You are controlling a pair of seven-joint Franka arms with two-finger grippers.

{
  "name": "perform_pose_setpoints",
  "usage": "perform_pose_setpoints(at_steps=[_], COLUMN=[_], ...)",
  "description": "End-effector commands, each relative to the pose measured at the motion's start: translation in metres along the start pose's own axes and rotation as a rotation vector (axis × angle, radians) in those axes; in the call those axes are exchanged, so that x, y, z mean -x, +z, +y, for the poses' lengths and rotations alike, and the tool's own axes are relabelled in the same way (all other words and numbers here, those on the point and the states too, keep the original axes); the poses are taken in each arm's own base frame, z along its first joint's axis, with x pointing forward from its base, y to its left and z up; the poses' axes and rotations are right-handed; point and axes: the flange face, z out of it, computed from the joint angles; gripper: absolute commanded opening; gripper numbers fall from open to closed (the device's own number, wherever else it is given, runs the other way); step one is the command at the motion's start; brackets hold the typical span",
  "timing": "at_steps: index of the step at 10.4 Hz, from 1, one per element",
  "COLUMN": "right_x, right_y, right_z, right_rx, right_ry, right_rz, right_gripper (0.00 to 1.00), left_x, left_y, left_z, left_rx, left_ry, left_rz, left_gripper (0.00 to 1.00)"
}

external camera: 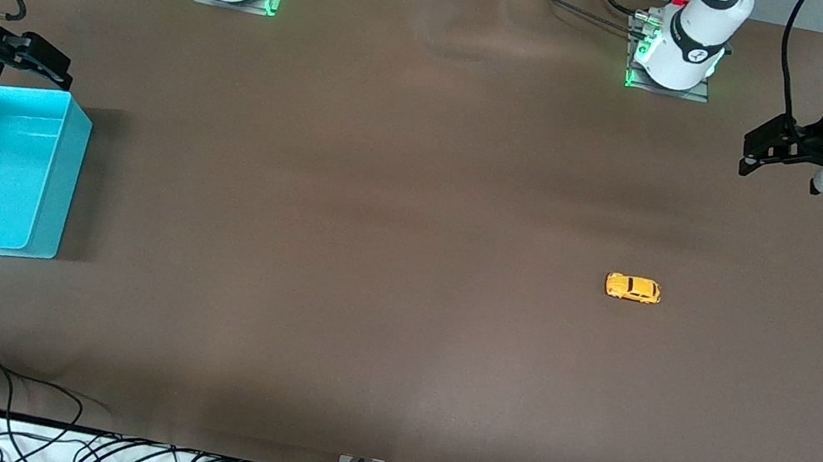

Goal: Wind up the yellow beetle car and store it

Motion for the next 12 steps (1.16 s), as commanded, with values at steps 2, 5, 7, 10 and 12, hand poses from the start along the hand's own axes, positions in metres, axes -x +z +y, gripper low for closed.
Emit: perform_pose_setpoints(at_steps=[2,5,7,10,12], right_x=[-0.0028,-0.0025,-0.0072,-0.0086,-0.0092], right_y=[-0.0043,-0.0026,0.0022,0.0047,0.0048], right_z=[-0.0005,0.0023,0.0016,0.0010,0.0032], right_rx=[-0.005,-0.004,-0.008,-0.012,-0.015], right_ry=[-0.002,0.001,0.002,0.000,0.003], right_rz=[0.001,-0.005,-0.008,-0.011,-0.011], right_gripper=[1.00,1.00,1.00,1.00,1.00], left_x=[-0.0015,-0.0016,0.0000,0.0003,0.0007], left_y=[-0.0058,-0.0051,-0.0057,-0.0055,-0.0033], left_z=[0.0010,0.0002,-0.0007,-0.0007,-0.0008], left_rx=[0.006,0.006,0.006,0.005,0.005], left_ry=[0.005,0.004,0.002,0.002,0.002], left_rz=[-0.003,-0.004,-0.012,-0.015,-0.026], left_gripper=[1.00,1.00,1.00,1.00,1.00])
